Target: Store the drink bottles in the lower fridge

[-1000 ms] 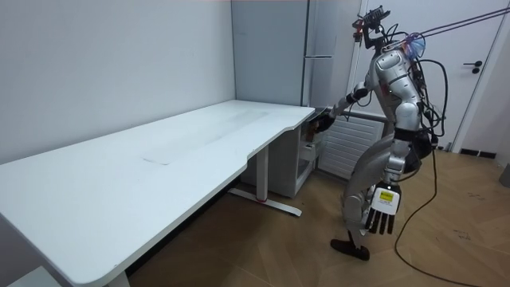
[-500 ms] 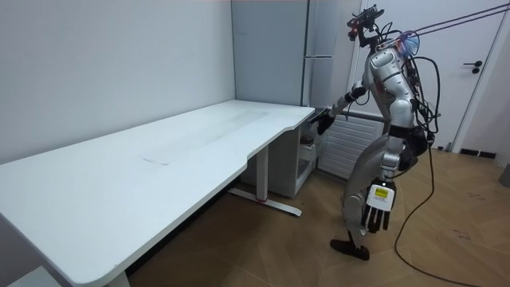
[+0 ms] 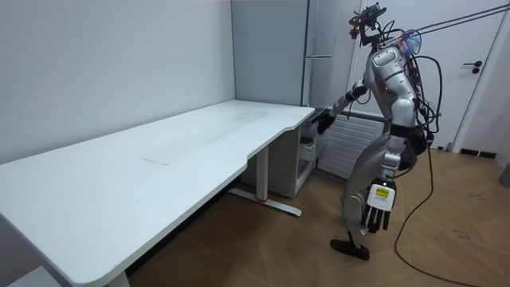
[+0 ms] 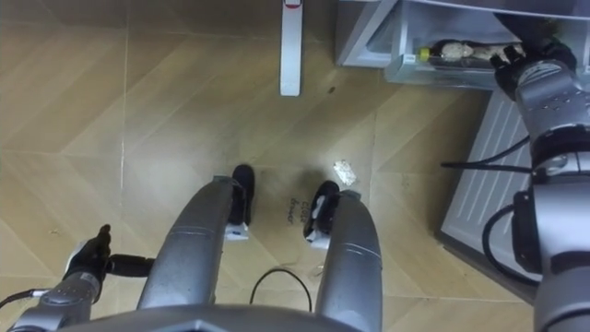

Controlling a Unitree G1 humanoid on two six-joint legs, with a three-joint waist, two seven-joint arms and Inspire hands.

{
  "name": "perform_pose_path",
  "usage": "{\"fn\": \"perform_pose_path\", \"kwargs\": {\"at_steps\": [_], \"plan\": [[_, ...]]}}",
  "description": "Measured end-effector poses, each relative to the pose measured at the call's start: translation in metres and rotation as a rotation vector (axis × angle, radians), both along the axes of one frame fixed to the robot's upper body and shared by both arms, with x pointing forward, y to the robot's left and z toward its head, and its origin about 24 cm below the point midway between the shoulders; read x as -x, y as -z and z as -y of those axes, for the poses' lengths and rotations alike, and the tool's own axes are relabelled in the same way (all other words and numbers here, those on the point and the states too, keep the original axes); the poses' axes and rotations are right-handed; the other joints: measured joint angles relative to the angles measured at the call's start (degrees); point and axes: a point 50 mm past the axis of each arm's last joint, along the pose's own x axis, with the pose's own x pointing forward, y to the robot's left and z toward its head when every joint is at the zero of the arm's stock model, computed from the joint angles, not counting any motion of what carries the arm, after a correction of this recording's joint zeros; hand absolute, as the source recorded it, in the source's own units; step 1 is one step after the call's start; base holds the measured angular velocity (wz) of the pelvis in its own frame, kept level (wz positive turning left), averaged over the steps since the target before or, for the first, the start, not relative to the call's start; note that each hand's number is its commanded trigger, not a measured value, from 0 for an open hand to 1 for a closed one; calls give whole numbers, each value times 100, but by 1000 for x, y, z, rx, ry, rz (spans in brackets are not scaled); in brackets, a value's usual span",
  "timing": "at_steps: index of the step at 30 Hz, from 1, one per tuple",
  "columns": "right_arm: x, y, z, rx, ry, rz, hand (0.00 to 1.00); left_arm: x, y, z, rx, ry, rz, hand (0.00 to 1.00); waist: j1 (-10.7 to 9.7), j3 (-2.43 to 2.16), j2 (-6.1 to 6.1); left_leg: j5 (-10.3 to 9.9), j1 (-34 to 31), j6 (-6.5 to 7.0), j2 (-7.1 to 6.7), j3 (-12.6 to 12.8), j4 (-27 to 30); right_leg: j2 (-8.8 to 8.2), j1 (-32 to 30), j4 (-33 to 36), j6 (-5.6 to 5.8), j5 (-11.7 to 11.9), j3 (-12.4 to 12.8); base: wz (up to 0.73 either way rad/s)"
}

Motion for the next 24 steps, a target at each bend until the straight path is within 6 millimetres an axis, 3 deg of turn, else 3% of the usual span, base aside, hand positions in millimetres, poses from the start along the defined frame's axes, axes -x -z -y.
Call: {"fn": "perform_pose_path", "kwargs": {"at_steps": [7, 17, 24], "plan": [[20, 21, 6, 5, -3, -24, 0, 1, 0, -2, -2, -11, -2, 0, 145, 0, 24, -53, 321, -11, 78, -11, -77, 77, 403, -213, 8, 5, -79, -2], [67, 56, 21, 13, 64, -85, 0, 3, 3, 4, 22, -43, 1, 0, 34, -85, 179, -83, 1058, 1, 133, 38, -383, 148, 1187, -630, 70, 64, -128, -3], [83, 73, 14, -34, 99, -62, 0, 7, 5, 4, 30, -49, -12, 0, -32, -134, 349, -97, 1378, -22, 254, 128, -537, 307, 1488, -921, 55, 183, -55, -13]]}}
